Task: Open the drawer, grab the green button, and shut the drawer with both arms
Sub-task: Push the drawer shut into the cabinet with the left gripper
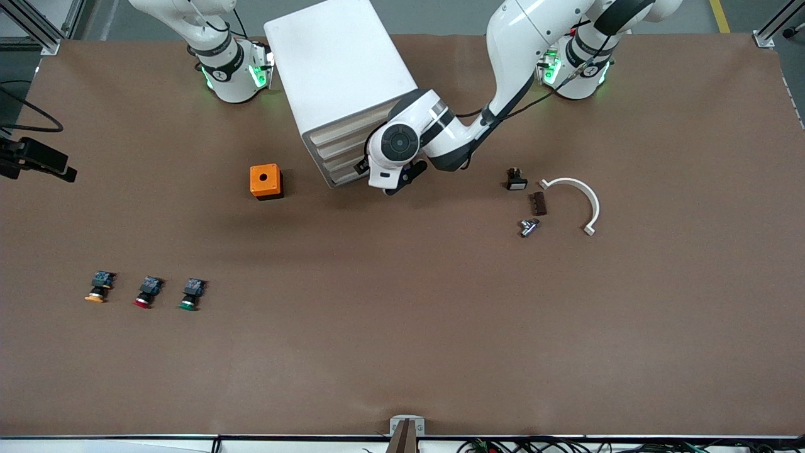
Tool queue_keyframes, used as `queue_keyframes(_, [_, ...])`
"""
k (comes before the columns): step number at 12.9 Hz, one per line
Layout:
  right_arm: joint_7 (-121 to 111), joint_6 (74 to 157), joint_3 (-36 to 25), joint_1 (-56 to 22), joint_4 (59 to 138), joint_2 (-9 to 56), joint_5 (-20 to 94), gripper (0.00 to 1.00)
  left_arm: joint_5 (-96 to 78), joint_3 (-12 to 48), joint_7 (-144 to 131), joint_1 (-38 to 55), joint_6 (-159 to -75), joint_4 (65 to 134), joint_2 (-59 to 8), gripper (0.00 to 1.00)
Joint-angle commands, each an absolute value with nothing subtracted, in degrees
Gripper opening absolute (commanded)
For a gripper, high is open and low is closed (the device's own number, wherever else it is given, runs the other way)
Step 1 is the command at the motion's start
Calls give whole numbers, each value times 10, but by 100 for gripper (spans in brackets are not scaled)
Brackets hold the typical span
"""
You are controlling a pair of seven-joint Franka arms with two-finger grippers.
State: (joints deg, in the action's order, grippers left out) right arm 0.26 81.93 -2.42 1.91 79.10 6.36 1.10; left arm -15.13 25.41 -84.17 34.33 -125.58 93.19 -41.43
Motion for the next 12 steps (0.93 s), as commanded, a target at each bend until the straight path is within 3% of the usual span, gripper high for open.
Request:
queue_keyframes(1, [-4,830,-21,17,817,46,14,100,-168,256,-855,350,-1256,927,-417,100])
queue_keyframes(5, [-55,825,-25,14,828,45,12,100,-136,218,-849,313,-1245,919,-386,100])
queue_keyframes(8, [-20,837,-25,13,851,28,19,100,-74,207,-845,240,-1188,882,-364,100])
queue_keyframes(12, [-9,937,-24,12,981,-56,20,100,-4,207,-794,150,-1157,869,-304,100])
